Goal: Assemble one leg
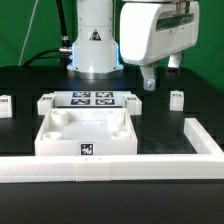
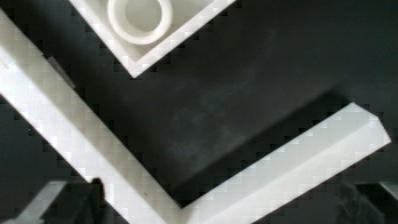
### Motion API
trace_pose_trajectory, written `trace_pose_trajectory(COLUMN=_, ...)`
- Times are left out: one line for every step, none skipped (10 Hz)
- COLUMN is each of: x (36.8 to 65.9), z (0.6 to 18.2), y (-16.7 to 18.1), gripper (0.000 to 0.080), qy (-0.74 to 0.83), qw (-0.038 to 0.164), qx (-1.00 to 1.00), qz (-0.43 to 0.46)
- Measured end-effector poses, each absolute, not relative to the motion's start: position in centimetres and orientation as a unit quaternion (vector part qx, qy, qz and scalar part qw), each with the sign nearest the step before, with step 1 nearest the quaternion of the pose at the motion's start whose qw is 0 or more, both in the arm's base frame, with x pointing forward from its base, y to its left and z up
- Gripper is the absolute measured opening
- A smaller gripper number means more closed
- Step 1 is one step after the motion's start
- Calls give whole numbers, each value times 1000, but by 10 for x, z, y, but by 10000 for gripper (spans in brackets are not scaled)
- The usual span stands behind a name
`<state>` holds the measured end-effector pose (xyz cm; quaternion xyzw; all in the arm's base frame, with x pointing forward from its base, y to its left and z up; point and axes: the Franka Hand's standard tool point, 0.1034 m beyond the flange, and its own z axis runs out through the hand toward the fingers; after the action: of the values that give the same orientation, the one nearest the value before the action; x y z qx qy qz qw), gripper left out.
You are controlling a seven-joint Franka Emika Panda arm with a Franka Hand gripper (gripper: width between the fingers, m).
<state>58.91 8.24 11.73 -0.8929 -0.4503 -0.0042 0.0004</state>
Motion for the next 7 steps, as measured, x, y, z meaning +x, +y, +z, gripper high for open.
trace_pose_trajectory(x=589, z=117, y=82, gripper=650, qy=-450, qw=0, qx=-893, qz=-4)
trace_pose_trajectory(x=589, z=117, y=82, gripper=650, qy=-450, qw=0, qx=-893, qz=-4)
trace_pose_trajectory(x=589, z=117, y=82, gripper=650, qy=-450, qw=0, qx=-893, qz=-4)
trace_pose_trajectory(x=589, z=117, y=82, gripper=650, qy=-450, qw=1, qx=-893, qz=-4)
trace_pose_trajectory(x=589, z=117, y=82, gripper=650, qy=-450, qw=1, qx=-893, qz=-4)
trace_pose_trajectory(x=589, z=117, y=82, gripper=650, qy=-450, qw=1, qx=-893, qz=-4)
trace_pose_trajectory(x=589, z=117, y=82, gripper=650, qy=-450, qw=1, qx=-893, qz=-4)
